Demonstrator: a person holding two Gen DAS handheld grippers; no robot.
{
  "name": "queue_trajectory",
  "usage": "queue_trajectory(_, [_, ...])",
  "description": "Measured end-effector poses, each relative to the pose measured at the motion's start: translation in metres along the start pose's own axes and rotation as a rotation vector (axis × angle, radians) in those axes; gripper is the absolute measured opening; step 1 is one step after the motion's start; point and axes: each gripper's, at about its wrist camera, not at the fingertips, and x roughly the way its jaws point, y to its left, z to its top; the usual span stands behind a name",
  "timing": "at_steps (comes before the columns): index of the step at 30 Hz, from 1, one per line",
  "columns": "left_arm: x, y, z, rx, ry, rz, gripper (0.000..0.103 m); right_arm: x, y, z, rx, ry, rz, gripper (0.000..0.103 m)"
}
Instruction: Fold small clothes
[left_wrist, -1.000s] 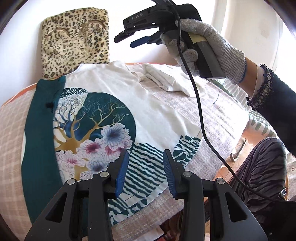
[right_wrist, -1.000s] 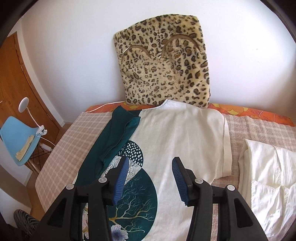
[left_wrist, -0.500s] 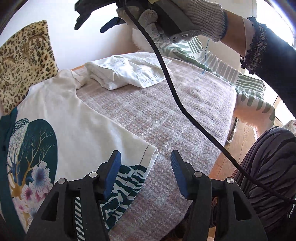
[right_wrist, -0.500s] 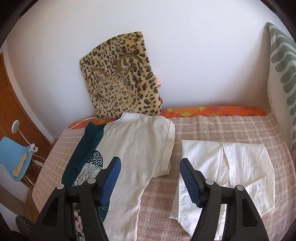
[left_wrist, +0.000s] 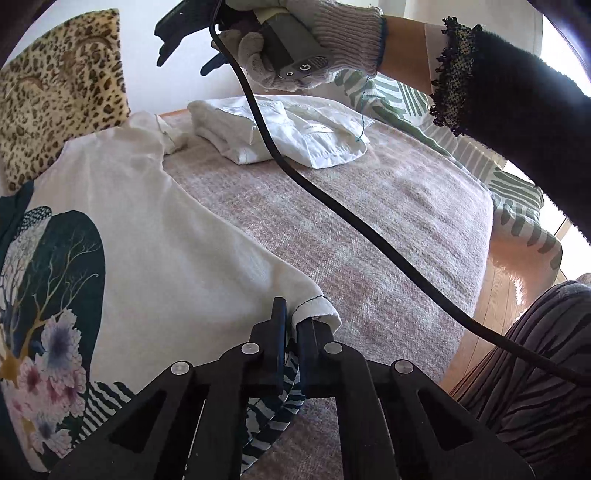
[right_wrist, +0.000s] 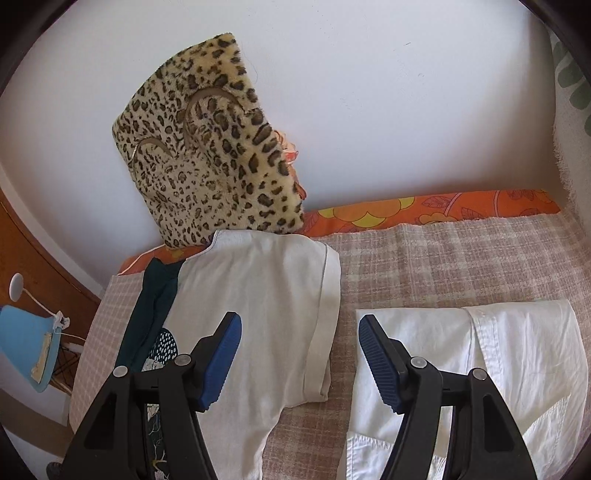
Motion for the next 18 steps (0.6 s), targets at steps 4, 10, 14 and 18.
queue_trajectory(4, [-0.011,0.014,0.002,-0.096,-0.044,-0.044,0.002,0.032,-0.008,0.013,0.075,0.034,0.035,0.069])
queue_trajectory(10, [-0.025,0.032,0.005,-0.212,-0.098,-0.085,0.001,0.086,-0.009,0.025,0.122,0.108,0.004,0.069])
queue_trajectory(14, [-0.029,0.034,0.005,-0.22,-0.119,-0.086,0.001,0.116,-0.01,0.033,0.146,0.146,-0.036,0.069])
queue_trajectory(18, [-0.032,0.043,0.002,-0.257,-0.13,-0.099,0.001,0.14,-0.008,0.033,0.114,0.194,-0.102,0.066])
